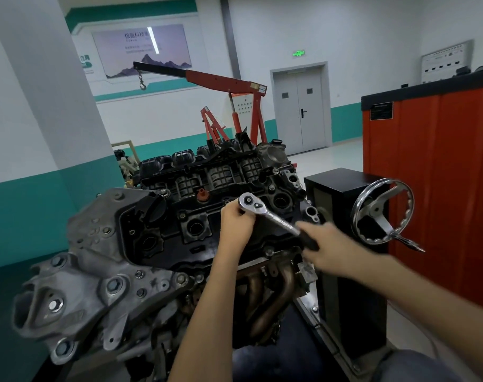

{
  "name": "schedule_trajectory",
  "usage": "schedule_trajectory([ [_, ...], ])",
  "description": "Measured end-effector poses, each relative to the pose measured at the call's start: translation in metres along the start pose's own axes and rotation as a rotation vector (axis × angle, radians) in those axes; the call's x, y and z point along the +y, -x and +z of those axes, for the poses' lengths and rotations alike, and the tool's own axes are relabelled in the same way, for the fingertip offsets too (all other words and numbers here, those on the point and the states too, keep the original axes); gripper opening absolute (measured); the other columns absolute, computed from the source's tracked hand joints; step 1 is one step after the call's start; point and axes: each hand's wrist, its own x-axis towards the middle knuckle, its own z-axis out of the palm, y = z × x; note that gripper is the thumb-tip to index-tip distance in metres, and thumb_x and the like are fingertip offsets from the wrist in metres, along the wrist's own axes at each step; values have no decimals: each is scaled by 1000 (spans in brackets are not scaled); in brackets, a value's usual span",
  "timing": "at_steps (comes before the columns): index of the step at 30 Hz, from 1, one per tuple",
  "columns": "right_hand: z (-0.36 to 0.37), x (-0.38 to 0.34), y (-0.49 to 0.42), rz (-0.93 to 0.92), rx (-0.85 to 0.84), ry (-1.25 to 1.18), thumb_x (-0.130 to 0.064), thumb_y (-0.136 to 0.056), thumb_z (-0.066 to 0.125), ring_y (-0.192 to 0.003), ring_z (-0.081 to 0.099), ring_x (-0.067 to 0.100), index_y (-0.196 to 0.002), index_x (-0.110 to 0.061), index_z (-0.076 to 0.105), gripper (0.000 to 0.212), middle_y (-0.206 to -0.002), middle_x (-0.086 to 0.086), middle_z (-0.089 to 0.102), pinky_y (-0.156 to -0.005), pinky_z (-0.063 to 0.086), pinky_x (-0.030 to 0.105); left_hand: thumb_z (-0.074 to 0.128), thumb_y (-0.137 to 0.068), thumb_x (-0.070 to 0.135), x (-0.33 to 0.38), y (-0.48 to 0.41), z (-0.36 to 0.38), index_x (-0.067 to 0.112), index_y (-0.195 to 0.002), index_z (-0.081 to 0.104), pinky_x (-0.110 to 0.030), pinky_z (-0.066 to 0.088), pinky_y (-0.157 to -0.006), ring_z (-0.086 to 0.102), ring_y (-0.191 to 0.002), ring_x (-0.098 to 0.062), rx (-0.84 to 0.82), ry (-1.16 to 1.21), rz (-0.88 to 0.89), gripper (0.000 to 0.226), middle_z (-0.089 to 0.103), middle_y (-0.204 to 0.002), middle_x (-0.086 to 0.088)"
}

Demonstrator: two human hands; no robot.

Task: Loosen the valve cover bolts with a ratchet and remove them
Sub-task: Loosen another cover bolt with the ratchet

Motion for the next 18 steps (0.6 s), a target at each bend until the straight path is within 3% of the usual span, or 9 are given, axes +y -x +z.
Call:
schedule_trajectory([
  [2,-29,5,-19,-48,11,315,-13,-88,60,-66,60,18,-104,-22,54,19,-72,-5,52,-59,45,27,51,-89,2,1,0,-1,-6,-82,65,-24,32,-58,40,-60,-9,-6,-22,4,17,50,-60,3],
  [4,-31,3,-24,-72,84,433,-18,-89,59,-73,59,25,-108,-23,52,21,-73,-5,47,-63,40,29,51,-91,4,-2,2,-1,-1,-82,65,-25,31,-58,41,-64,-12,31,6,-19,17,50,-66,-2],
  [6,-5,0,-11,2,141,295,-17,-87,60,-72,58,28,-107,-23,51,22,-74,-1,48,-62,41,30,53,-94,6,-5,5,2,10,-76,62,-24,34,-62,44,-73,-14,61,67,-30,20,53,-72,-4],
  [8,36,-13,13,93,174,-40,-12,-84,61,-65,57,28,-95,-21,47,20,-70,5,53,-58,46,33,58,-94,10,-6,7,6,25,-62,60,-18,36,-59,44,-64,-6,78,77,-16,36,51,-60,11],
  [11,94,-43,23,195,264,-376,-8,-83,59,-54,50,13,-98,-22,47,23,-69,3,51,-45,37,14,63,-95,15,-5,7,12,31,-51,49,-12,33,-53,36,-53,2,104,113,-22,48,41,-49,17],
  [15,126,-73,16,227,269,-588,-7,-85,55,-53,50,5,-113,-18,49,31,-70,-1,49,-47,38,11,65,-94,14,-6,4,11,20,-58,39,-10,34,-54,33,-56,-2,127,181,-52,44,36,-56,10],
  [18,95,-50,19,169,182,-436,-6,-83,57,-53,47,4,-106,-26,50,31,-69,0,50,-48,38,13,64,-94,17,-4,3,4,18,-61,48,-13,36,-58,40,-61,-2,82,114,-51,37,45,-59,10],
])
